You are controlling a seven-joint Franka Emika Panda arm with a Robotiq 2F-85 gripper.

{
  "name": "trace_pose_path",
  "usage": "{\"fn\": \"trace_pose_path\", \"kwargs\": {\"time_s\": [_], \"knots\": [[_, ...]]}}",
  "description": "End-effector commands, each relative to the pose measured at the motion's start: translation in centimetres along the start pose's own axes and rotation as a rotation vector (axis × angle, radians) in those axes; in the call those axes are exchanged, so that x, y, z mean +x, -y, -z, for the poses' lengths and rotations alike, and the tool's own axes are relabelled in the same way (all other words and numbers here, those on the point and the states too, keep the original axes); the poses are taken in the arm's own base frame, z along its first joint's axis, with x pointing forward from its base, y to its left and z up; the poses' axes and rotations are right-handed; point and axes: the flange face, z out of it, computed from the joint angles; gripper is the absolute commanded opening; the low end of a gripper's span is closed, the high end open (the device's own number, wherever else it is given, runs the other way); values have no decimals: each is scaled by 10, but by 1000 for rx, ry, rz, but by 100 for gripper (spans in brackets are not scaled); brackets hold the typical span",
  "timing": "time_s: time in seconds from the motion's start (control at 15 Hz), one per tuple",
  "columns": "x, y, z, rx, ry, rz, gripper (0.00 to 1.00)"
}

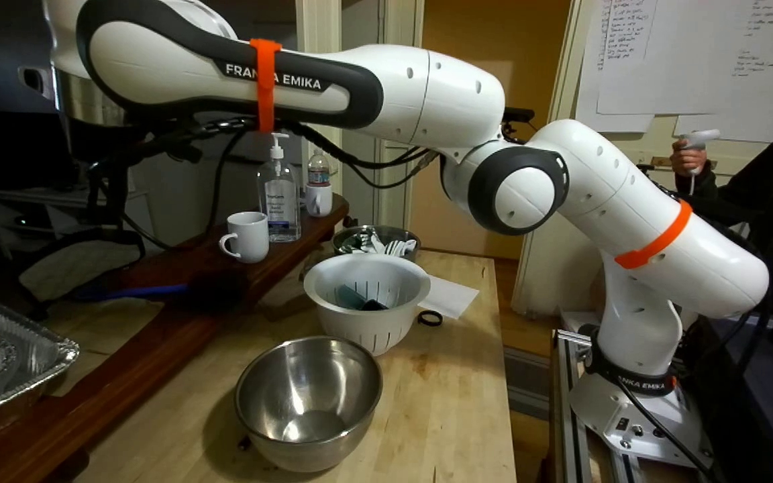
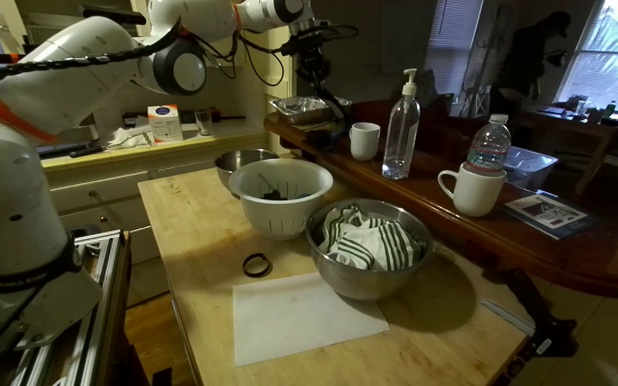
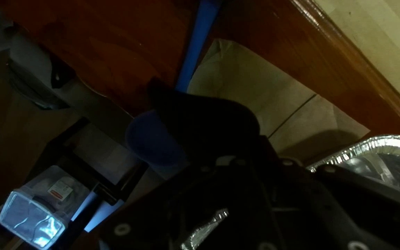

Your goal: Pick up the pot holder and place it on the small silver bowl

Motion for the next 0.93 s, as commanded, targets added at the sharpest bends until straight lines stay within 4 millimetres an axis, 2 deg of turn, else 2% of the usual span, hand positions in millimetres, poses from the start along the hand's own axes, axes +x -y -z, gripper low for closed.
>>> {"fn": "trace_pose_path", "kwargs": {"time_s": [0.0, 0.2, 0.47, 0.67, 0.87], "knots": [[2, 2, 20, -25, -12, -31, 3], [4, 10, 35, -36, -9, -35, 3], [9, 32, 53, -51, 3, -84, 3], [9, 52, 61, -45, 44, -173, 3], [3, 75, 60, -2, 139, -314, 3]]}}
